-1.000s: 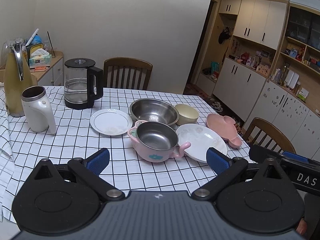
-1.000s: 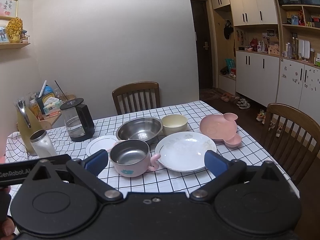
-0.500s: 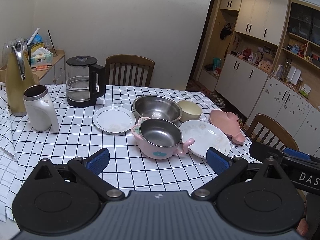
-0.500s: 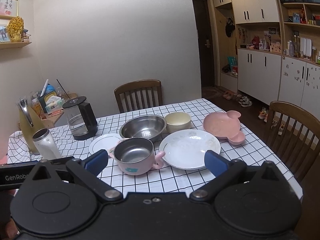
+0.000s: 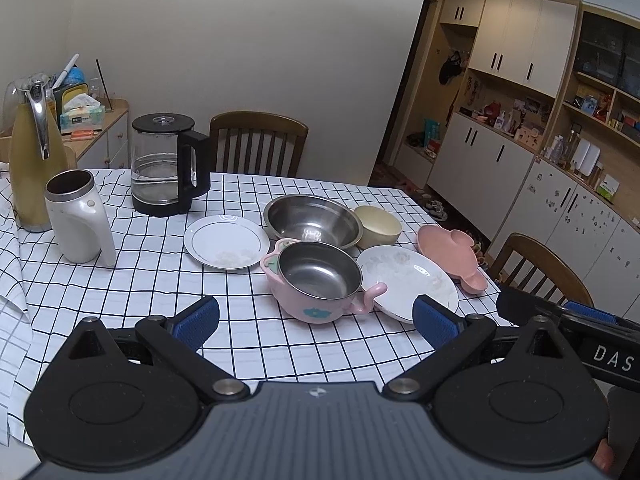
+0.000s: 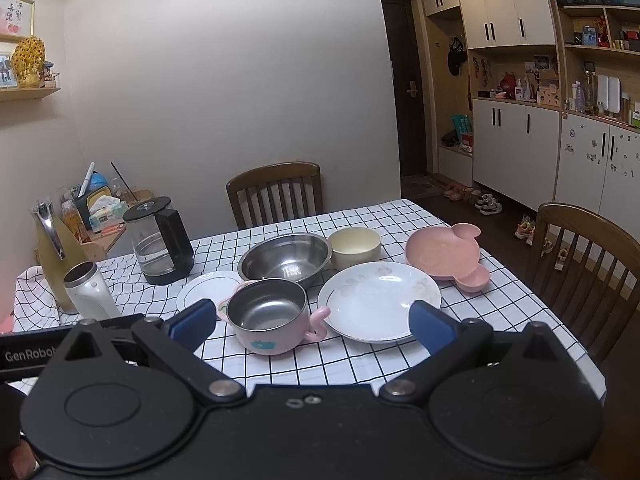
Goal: Organize plates and bowls
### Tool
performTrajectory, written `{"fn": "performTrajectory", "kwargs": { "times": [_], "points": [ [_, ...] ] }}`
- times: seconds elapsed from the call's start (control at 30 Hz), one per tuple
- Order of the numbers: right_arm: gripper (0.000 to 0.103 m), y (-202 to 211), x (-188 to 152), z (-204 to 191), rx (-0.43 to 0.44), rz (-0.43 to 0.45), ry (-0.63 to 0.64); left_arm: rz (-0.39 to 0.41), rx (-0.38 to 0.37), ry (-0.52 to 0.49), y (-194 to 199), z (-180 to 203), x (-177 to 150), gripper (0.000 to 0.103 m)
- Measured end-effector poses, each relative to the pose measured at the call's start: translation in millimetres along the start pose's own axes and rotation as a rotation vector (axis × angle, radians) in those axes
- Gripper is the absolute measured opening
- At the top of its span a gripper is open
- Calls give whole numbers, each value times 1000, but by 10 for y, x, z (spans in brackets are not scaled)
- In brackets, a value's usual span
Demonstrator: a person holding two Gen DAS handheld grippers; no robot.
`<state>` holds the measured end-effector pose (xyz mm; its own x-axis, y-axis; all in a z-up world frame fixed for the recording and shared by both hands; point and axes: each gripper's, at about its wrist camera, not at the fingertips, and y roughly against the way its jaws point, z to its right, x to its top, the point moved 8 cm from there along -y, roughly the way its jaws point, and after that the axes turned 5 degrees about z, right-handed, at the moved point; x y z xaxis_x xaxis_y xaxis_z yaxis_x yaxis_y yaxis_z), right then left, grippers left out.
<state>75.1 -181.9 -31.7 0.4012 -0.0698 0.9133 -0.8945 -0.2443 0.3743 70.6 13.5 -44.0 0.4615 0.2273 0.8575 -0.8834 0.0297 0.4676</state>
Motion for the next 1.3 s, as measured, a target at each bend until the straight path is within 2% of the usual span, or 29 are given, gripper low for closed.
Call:
{"fn": "performTrajectory", "kwargs": {
  "times": [0.6, 0.87, 1.1, 1.3],
  "points": [
    [103, 33, 65, 35, -11, 18, 24, 33, -1, -27, 3, 104, 62, 103],
    [103, -50, 116, 135, -1, 23, 33, 50, 7, -26, -120, 203, 103, 103],
    [103, -293, 169, 326, 20, -1, 21, 41, 40, -25, -397, 338, 158, 103],
    [103, -608, 237, 538, 43, -26, 41, 0, 50, 0, -823, 522, 168, 103]
  ]
}}
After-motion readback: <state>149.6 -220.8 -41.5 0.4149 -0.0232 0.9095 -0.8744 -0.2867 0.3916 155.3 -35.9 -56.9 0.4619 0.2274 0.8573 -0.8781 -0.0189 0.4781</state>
